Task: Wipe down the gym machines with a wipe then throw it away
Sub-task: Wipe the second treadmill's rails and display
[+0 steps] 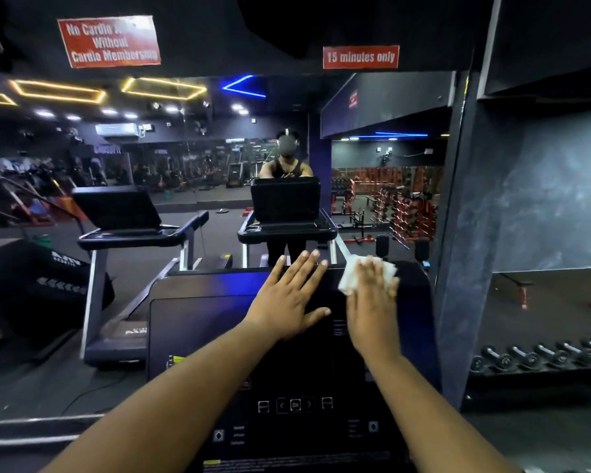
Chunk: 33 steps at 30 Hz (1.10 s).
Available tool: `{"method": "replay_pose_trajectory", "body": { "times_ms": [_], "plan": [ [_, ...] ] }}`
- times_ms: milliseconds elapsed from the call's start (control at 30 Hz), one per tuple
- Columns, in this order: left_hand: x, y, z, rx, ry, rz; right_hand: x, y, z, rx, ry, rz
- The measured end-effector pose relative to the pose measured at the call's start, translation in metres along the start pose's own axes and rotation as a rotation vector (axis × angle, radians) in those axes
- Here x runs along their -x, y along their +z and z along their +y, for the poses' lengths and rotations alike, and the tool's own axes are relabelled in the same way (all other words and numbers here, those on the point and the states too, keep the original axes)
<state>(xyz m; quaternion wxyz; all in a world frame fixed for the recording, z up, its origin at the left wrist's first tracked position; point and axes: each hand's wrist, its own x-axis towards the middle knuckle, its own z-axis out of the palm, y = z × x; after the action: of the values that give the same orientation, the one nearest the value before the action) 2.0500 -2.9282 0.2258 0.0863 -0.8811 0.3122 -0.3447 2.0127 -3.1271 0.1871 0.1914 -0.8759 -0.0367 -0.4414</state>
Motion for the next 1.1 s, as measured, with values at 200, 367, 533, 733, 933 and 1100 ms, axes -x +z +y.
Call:
{"method": "replay_pose_trajectory", "body": {
  "times_ms": [200, 367, 533, 733, 933, 1100],
  "plan": [
    [0.048, -0.001, -0.054, -0.039, -0.029, 0.006, 0.011, 0.022, -0.045, 0.234, -0.114, -0.199],
    [0.09, -0.003, -0.098, -0.059, -0.065, -0.025, 0.017, 0.025, -0.067, 0.277, 0.11, -0.236],
    [0.119, -0.008, -0.126, -0.053, -0.096, -0.055, 0.028, 0.062, -0.138, 0.337, -0.238, -0.357],
    [0.159, -0.017, -0.178, -0.049, -0.205, -0.119, 0.02, 0.055, -0.152, 0.382, -0.076, -0.316],
    [0.173, -0.015, -0.187, -0.038, -0.17, -0.179, 0.041, 0.091, -0.222, 0.414, -0.343, -0.413],
    [0.188, -0.013, -0.2, -0.046, -0.127, -0.197, 0.006, 0.079, -0.223, 0.513, -0.25, -0.321]
  ]
}}
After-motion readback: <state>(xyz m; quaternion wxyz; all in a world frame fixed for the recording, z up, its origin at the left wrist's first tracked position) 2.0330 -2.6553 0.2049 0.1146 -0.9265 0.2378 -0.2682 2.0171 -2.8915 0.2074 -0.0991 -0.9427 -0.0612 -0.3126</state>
